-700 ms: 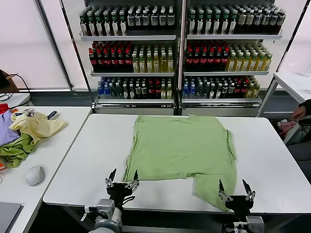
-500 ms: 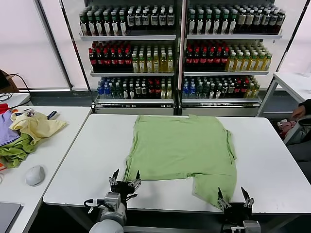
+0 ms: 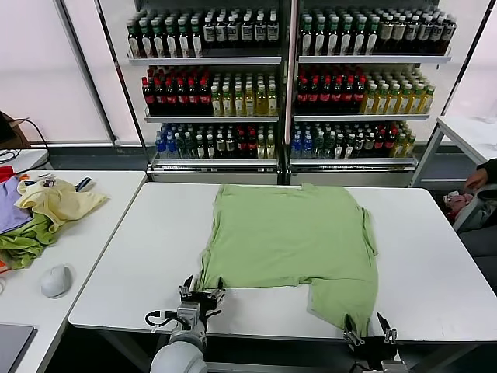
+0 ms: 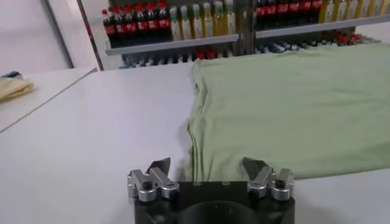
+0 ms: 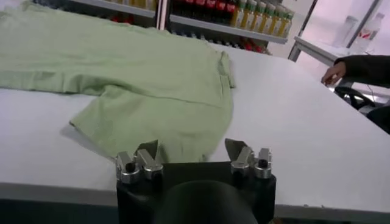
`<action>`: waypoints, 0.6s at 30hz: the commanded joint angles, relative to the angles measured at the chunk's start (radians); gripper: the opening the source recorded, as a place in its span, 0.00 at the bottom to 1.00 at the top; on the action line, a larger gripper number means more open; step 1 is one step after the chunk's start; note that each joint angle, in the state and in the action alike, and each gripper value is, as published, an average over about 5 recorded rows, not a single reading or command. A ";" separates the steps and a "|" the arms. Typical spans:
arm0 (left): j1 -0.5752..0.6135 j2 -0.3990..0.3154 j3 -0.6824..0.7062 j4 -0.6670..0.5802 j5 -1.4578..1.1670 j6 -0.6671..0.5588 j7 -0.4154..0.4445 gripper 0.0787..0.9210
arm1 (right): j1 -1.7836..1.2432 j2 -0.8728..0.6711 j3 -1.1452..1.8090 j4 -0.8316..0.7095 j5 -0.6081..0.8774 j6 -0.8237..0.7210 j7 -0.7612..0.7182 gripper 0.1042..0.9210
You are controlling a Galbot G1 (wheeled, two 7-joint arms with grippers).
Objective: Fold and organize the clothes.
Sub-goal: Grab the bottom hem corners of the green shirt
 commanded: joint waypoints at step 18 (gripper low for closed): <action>0.034 0.044 -0.026 -0.127 -0.085 -0.071 0.029 0.08 | 0.067 -0.047 0.034 0.056 0.127 0.093 -0.041 0.01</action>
